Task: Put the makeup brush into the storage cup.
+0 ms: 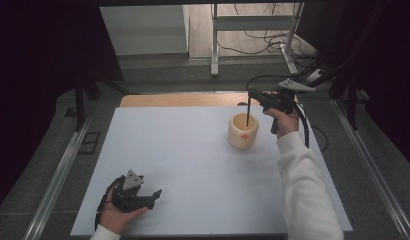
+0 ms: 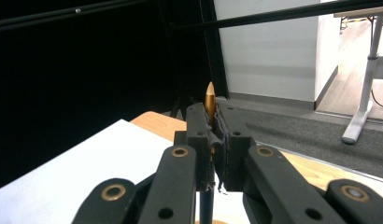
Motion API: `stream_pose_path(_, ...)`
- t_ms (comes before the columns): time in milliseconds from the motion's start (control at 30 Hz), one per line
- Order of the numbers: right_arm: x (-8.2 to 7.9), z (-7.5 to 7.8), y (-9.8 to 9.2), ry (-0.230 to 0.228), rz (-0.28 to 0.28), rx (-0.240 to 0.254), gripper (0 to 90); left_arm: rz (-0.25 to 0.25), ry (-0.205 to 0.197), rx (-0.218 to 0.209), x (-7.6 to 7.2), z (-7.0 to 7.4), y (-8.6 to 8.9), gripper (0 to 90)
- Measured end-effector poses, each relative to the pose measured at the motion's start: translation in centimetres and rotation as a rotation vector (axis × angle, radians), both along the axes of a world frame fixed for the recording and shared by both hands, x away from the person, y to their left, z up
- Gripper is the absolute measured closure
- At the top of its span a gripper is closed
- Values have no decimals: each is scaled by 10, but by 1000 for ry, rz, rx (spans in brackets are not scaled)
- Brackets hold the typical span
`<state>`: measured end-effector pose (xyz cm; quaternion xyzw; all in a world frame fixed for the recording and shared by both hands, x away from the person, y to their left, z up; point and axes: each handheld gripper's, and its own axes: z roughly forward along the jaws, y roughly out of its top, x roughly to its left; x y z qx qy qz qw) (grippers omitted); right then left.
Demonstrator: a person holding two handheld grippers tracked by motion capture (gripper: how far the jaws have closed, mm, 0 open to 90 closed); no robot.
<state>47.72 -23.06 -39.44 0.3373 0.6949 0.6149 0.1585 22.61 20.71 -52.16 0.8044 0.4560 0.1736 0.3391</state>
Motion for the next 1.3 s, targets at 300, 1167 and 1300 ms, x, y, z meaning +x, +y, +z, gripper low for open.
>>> stream_pose_path(300, 1, -19, 3, 5, -2, 0, 853, -2, 1, 0, 0, 0, 0, 180)
stream_pose_path(1167, -2, -29, 0, 23, 32, -29, 397, -8, 7, 5, 0, -1, 0, 181)
stream_pose_path(1300, -4, -26, -1, -4, 22, -20, 334, -8, 9, 6, 0, -1, -1, 181)
